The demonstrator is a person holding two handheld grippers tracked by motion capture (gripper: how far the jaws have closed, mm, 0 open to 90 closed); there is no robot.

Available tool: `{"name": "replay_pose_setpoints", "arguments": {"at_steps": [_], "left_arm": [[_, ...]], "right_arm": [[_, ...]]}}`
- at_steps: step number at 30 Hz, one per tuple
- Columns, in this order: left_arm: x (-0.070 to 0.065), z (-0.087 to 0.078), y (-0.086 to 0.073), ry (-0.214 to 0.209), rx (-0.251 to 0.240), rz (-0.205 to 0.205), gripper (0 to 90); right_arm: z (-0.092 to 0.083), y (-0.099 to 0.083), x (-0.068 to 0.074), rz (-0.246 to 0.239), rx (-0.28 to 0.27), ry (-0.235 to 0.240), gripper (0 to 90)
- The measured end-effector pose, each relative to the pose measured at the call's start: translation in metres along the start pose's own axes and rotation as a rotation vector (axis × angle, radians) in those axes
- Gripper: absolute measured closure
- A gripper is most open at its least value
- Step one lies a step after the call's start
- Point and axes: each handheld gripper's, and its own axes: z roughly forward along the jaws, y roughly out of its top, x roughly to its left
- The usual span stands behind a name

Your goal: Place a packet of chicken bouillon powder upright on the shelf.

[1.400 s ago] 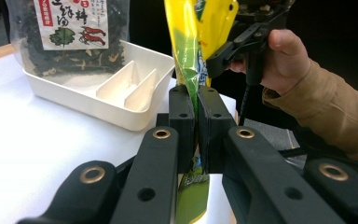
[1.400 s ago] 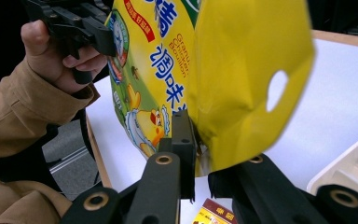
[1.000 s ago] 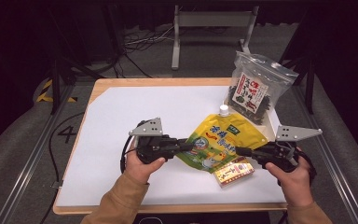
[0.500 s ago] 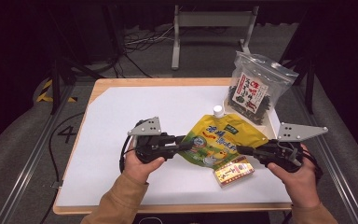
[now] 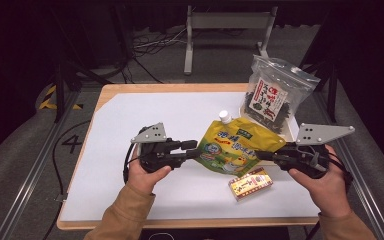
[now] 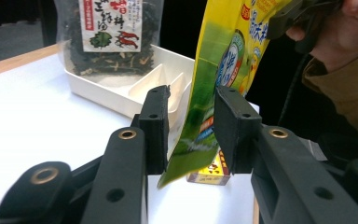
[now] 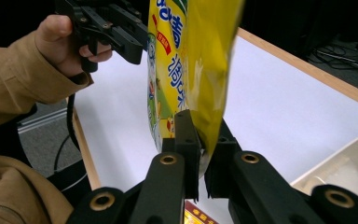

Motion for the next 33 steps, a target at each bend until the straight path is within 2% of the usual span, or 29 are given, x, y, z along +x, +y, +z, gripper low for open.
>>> {"name": "replay_pose_setpoints", "arguments": {"at_steps": [4, 5, 6, 9, 17, 21, 23, 29, 33], "left_arm": [[0.002, -0.004, -0.003, 0.028, 0.007, -0.007, 63.8], [0.004, -0.005, -0.003, 0.033, 0.013, 0.004, 63.8], [0.005, -0.006, -0.005, 0.041, 0.014, -0.011, 63.7], [0.007, -0.009, -0.006, 0.061, 0.020, -0.014, 63.2], [0.011, -0.017, -0.009, 0.104, 0.041, -0.006, 62.0], [0.012, -0.019, -0.010, 0.111, 0.048, -0.016, 61.4], [0.014, -0.021, -0.011, 0.120, 0.056, 0.000, 61.1], [0.015, -0.024, -0.014, 0.129, 0.061, -0.023, 61.0], [0.015, -0.027, -0.015, 0.139, 0.065, -0.024, 60.9]], "right_arm": [[-0.004, 0.005, -0.002, -0.014, 0.019, -0.025, 86.4], [-0.005, 0.006, -0.003, -0.020, 0.024, -0.032, 86.3], [-0.006, 0.007, -0.003, -0.022, 0.031, -0.037, 86.4], [-0.009, 0.010, -0.005, -0.034, 0.056, -0.058, 86.3], [-0.018, 0.019, -0.013, -0.066, 0.106, -0.110, 86.3], [-0.023, 0.024, -0.018, -0.078, 0.124, -0.131, 86.3], [-0.024, 0.028, -0.019, -0.087, 0.138, -0.141, 86.3], [-0.028, 0.034, -0.025, -0.100, 0.163, -0.160, 86.3], [-0.030, 0.038, -0.028, -0.113, 0.176, -0.171, 86.3]]}}
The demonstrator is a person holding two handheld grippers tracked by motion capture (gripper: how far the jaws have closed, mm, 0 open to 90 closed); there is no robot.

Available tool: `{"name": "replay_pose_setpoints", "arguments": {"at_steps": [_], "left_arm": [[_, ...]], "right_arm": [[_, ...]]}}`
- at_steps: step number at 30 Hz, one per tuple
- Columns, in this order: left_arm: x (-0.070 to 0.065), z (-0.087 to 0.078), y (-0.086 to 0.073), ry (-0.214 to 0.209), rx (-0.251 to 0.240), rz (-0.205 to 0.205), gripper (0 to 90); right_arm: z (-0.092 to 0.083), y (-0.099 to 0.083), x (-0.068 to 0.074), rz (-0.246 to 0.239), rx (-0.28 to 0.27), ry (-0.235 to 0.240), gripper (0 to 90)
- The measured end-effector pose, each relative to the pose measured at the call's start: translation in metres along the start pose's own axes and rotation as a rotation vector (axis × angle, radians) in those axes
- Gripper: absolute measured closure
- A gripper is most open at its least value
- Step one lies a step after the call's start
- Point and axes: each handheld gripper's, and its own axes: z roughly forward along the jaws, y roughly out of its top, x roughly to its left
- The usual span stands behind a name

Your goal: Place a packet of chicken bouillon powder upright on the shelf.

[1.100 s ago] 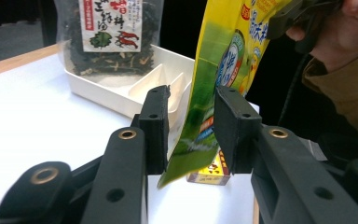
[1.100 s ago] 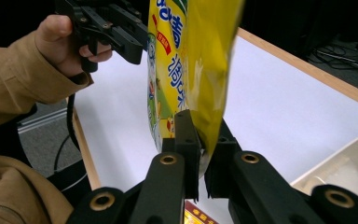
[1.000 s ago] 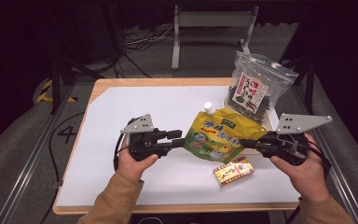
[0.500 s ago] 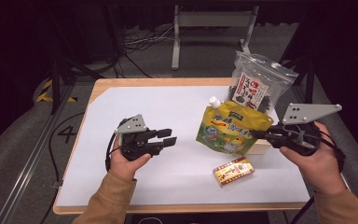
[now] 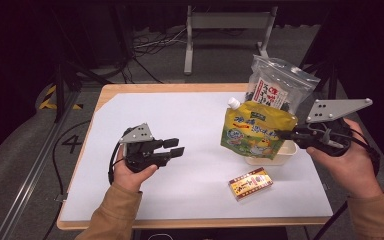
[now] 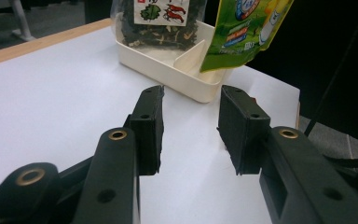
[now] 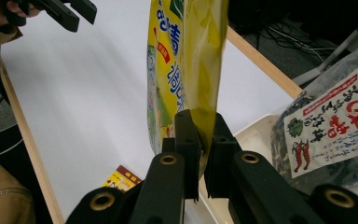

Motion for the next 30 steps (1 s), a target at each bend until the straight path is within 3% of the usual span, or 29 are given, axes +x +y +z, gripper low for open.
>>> {"name": "replay_pose_setpoints", "arguments": {"at_steps": [11, 30], "left_arm": [[0.003, -0.008, -0.006, 0.026, 0.010, -0.015, 60.3], [0.008, -0.017, -0.014, 0.057, 0.014, -0.045, 58.0]], "right_arm": [[-0.004, 0.001, -0.015, -0.045, 0.029, -0.014, 86.3], [-0.002, -0.007, -0.046, -0.098, 0.022, -0.014, 86.3]]}}
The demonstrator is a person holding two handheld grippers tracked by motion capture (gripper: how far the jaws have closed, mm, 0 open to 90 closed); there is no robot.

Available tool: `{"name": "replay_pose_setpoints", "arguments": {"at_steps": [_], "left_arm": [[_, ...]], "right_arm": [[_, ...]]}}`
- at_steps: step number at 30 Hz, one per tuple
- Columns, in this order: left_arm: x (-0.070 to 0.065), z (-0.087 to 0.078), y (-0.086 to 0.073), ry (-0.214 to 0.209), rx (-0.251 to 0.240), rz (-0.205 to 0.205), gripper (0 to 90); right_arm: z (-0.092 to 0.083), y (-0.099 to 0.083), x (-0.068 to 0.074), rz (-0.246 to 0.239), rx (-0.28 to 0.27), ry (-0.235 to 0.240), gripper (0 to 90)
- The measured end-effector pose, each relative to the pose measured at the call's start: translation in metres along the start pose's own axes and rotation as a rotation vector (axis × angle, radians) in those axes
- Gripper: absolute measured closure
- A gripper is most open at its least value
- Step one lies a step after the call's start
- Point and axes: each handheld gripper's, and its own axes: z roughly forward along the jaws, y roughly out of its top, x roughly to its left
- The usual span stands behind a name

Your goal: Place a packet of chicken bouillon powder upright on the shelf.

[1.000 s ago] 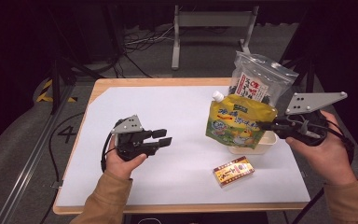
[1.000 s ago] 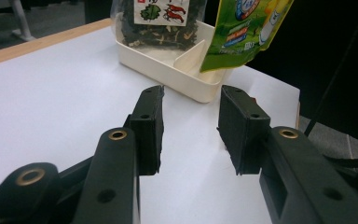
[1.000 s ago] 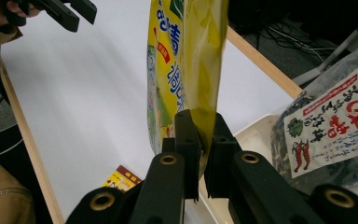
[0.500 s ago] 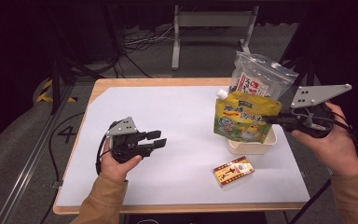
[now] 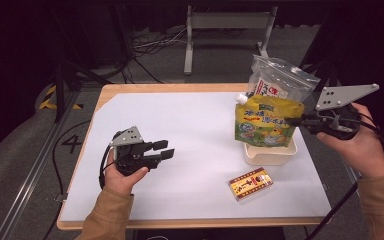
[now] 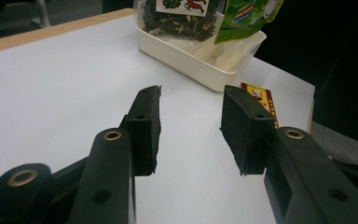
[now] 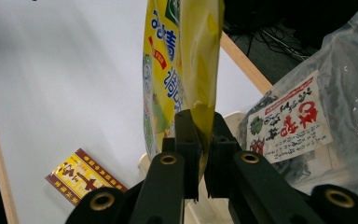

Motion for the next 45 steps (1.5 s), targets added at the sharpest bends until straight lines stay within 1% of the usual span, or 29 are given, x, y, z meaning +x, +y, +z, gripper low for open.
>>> {"name": "replay_pose_setpoints", "arguments": {"at_steps": [3, 4, 7, 12, 13, 16, 22, 28, 35, 39, 45], "left_arm": [[0.001, 0.000, -0.001, 0.002, 0.004, 0.002, 57.9], [0.001, 0.001, -0.001, 0.006, 0.005, -0.006, 57.9], [0.002, 0.001, -0.002, 0.009, 0.011, -0.001, 57.9], [0.002, 0.002, -0.002, 0.002, 0.012, -0.012, 57.6], [0.002, 0.003, -0.002, 0.002, 0.013, -0.006, 57.6], [0.002, 0.003, -0.002, 0.002, 0.016, -0.005, 57.6], [0.003, 0.003, -0.002, 0.002, 0.015, -0.002, 57.2], [0.004, 0.004, -0.003, -0.005, 0.014, -0.009, 56.8], [0.004, 0.005, -0.002, -0.006, 0.020, -0.005, 56.4], [0.003, 0.005, -0.003, -0.011, 0.023, -0.017, 55.9], [0.004, 0.006, -0.003, -0.015, 0.026, -0.014, 55.8]], "right_arm": [[0.001, -0.002, -0.002, 0.001, 0.000, -0.004, 86.3], [0.001, -0.003, -0.004, -0.004, 0.001, -0.007, 86.3], [0.002, -0.005, -0.008, -0.012, 0.004, -0.008, 86.3], [0.004, -0.008, -0.015, -0.022, 0.018, -0.008, 86.3], [0.005, -0.009, -0.016, -0.022, 0.021, -0.010, 86.3], [0.007, -0.011, -0.019, -0.020, 0.032, -0.016, 86.3], [0.016, -0.018, -0.025, -0.005, 0.055, -0.012, 86.3], [0.023, -0.023, -0.030, 0.012, 0.064, -0.012, 86.3], [0.032, -0.030, -0.035, 0.048, 0.088, -0.016, 86.2], [0.036, -0.034, -0.037, 0.060, 0.093, -0.018, 86.2], [0.042, -0.037, -0.038, 0.082, 0.091, -0.021, 86.2]]}}
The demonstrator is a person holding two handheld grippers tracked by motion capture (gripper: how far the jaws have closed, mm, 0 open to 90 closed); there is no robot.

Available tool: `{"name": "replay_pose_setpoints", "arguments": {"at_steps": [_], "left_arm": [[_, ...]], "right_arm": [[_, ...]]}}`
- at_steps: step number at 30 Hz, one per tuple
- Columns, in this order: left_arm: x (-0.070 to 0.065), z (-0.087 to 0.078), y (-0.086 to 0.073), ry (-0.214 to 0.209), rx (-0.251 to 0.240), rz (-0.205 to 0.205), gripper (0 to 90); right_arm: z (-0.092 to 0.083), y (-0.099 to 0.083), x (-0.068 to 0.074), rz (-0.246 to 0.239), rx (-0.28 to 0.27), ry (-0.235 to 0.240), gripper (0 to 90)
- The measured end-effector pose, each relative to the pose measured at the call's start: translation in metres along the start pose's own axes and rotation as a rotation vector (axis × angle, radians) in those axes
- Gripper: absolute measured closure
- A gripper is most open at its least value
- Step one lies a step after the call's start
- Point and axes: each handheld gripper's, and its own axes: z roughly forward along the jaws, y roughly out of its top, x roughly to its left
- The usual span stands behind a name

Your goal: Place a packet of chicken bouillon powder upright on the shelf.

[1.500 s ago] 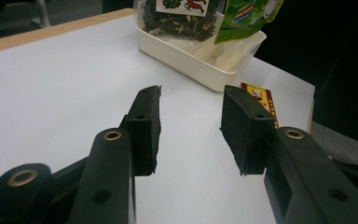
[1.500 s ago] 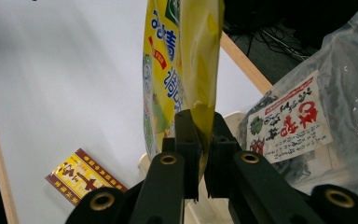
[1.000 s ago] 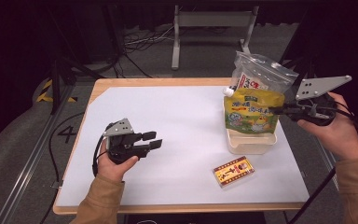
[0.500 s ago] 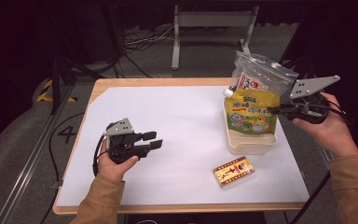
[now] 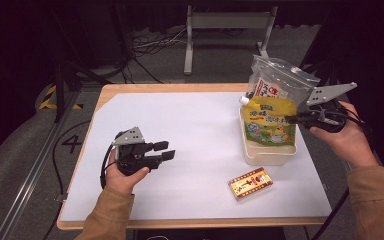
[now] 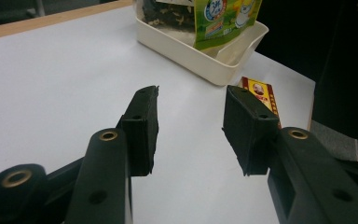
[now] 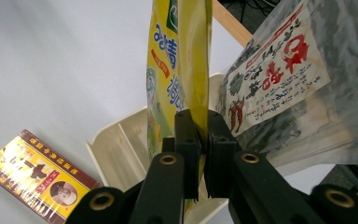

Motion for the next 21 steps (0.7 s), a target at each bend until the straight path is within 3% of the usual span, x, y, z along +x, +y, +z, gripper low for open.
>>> {"name": "replay_pose_setpoints", "arguments": {"at_steps": [21], "left_arm": [[0.000, 0.002, -0.001, -0.004, 0.005, -0.004, 54.9]], "right_arm": [[0.020, -0.024, -0.003, 0.095, -0.041, -0.012, 85.8]]}}
